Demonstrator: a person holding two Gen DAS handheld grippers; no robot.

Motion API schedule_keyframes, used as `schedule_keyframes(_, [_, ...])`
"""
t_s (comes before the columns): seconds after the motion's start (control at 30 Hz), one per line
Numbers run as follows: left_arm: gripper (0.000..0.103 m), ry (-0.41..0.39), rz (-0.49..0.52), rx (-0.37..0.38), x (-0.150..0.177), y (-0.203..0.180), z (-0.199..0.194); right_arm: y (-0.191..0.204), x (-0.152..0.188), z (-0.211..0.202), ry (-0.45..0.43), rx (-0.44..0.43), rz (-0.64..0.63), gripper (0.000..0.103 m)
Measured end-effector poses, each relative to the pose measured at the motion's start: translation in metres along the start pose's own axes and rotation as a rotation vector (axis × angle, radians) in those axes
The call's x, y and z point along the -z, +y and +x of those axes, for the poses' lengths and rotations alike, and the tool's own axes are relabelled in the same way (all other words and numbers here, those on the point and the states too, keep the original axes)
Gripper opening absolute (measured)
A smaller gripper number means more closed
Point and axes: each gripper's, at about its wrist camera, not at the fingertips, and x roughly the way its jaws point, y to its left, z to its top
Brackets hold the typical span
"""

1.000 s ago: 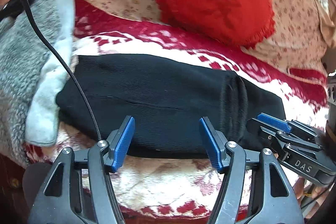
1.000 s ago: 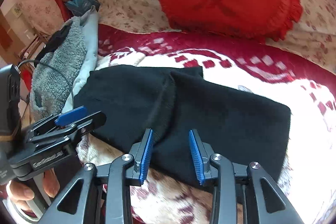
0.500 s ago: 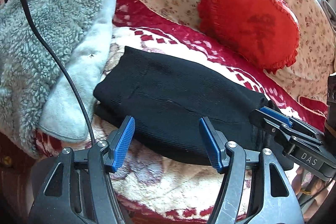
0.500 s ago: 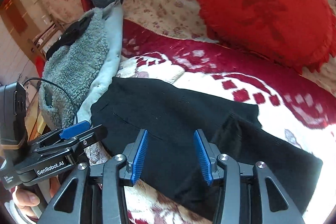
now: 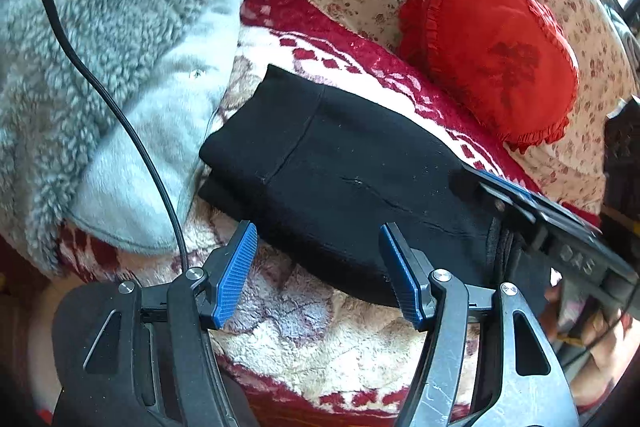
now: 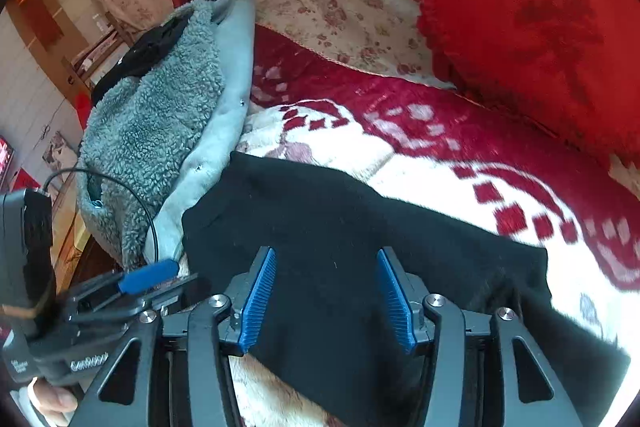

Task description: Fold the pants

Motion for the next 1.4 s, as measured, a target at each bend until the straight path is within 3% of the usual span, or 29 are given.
schedule_keyframes(0.37, [0.064,0.049,-0.173,0.021,0.002,0.024,0.018,0.041,-0.056,0.067,0.074,-0.031,-0.160,0.059])
schedule_keyframes(0.6, [0.085,0.056,-0.186,0.046,-0.001,0.020,0.032,0.049,-0.072,0.122,0.169,-0.062,-0.197,0.060])
schedule_keyframes(0.67, [0.086,0.063,-0.156,0.024,-0.002,0.015,0.036,0.044,-0.071,0.127,0.165,-0.111,-0.159,0.054])
schedule_keyframes(0.7, [0.086,0.064,-0.123,0.006,-0.002,0.011,0.038,0.041,-0.070,0.126,0.134,-0.142,-0.135,0.040])
schedule_keyframes(0.73, [0.086,0.060,-0.104,0.000,-0.003,0.009,0.037,0.038,-0.069,0.125,0.129,-0.164,-0.118,0.034])
schedule_keyframes(0.77, [0.074,0.050,-0.092,0.001,-0.002,0.007,0.036,0.036,-0.067,0.124,0.121,-0.167,-0.105,0.030])
schedule_keyframes(0.8, [0.055,0.038,-0.090,0.024,-0.002,0.006,0.034,0.034,-0.066,0.120,0.106,-0.178,-0.091,0.021])
schedule_keyframes(0.83, [0.049,0.032,-0.093,0.042,-0.002,0.005,0.030,0.032,-0.066,0.114,0.090,-0.203,-0.074,0.017])
schedule_keyframes(0.87, [0.034,0.026,-0.090,0.049,-0.003,0.004,0.026,0.029,-0.065,0.104,0.065,-0.229,-0.054,0.015])
schedule_keyframes(0.9, [0.026,0.013,-0.076,0.057,-0.003,0.001,0.020,0.028,-0.065,0.096,0.046,-0.244,-0.043,0.014])
schedule_keyframes(1.0, [0.023,-0.069,-0.030,0.089,-0.001,-0.014,-0.008,0.022,-0.066,0.057,-0.046,-0.288,-0.020,0.013])
schedule_keyframes(1.17, [0.021,-0.184,0.173,0.180,0.010,-0.076,-0.056,-0.004,-0.060,-0.026,-0.208,-0.322,0.033,0.013])
schedule_keyframes(1.3, [0.022,-0.184,0.376,0.238,0.037,-0.134,-0.061,-0.050,-0.033,-0.090,-0.288,-0.291,0.118,0.013])
schedule_keyframes(1.4, [0.021,-0.089,0.492,0.263,0.062,-0.167,-0.037,-0.095,0.007,-0.127,-0.332,-0.157,0.226,0.022])
